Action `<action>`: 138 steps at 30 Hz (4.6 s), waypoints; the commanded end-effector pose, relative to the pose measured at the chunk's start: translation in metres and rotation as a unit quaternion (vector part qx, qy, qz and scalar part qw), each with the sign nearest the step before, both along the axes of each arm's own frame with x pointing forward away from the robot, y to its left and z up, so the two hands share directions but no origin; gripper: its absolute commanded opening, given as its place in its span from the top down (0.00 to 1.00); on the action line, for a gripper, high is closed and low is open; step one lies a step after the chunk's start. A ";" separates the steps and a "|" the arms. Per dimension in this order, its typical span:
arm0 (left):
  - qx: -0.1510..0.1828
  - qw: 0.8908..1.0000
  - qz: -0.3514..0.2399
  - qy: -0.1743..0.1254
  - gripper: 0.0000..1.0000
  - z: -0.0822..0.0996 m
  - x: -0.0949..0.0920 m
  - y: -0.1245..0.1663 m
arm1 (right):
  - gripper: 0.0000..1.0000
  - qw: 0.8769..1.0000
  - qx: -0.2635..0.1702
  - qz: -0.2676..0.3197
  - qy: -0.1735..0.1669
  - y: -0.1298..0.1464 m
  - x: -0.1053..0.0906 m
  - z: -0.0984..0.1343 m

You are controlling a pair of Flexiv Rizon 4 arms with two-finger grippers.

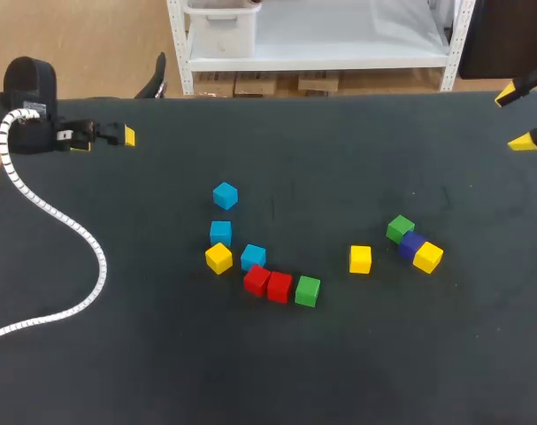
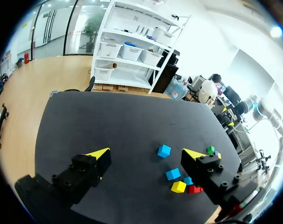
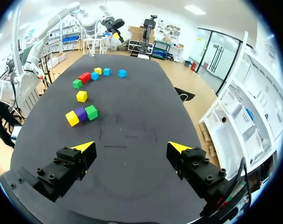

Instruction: Place the blue cubes, place green cubes on the blue cubes, place the yellow cubes on the green cubes, then place the red cubes on the yellow cubes, and place purple cube on the red cubes.

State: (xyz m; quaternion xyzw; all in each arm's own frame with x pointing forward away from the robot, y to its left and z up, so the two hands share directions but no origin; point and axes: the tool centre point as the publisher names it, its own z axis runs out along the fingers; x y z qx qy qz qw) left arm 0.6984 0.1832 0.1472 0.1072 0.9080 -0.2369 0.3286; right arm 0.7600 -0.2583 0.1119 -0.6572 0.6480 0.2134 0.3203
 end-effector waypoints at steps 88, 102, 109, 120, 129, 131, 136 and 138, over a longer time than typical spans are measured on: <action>0.267 0.746 -0.586 -0.172 0.00 -0.149 -0.019 -0.108 | 0.00 1.000 0.000 -0.005 -0.005 0.001 -0.003 0.000; 0.259 0.748 -0.589 -0.163 0.00 -0.153 -0.026 -0.126 | 0.00 1.000 0.000 -0.005 -0.005 0.001 -0.003 0.000; 0.253 0.760 -0.578 -0.156 0.07 -0.153 -0.031 -0.128 | 0.00 1.000 0.000 -0.005 -0.005 0.001 -0.003 0.000; 0.259 0.763 -0.575 -0.145 0.25 -0.159 -0.031 -0.128 | 0.00 1.000 0.000 -0.005 -0.005 0.001 -0.003 0.000; 0.258 0.763 -0.575 -0.144 0.84 -0.159 -0.031 -0.129 | 0.00 1.000 0.000 -0.005 -0.005 0.001 -0.003 0.000; 0.258 0.763 -0.575 -0.145 1.00 -0.159 -0.032 -0.130 | 0.00 1.000 0.000 -0.005 -0.005 0.001 -0.003 0.000; 0.257 0.766 -0.571 -0.147 1.00 -0.154 -0.031 -0.133 | 0.00 1.000 0.000 -0.005 -0.005 0.001 -0.003 0.000; 0.257 0.769 -0.565 -0.151 1.00 -0.147 -0.030 -0.135 | 0.00 1.000 0.000 -0.005 -0.005 0.001 -0.003 0.000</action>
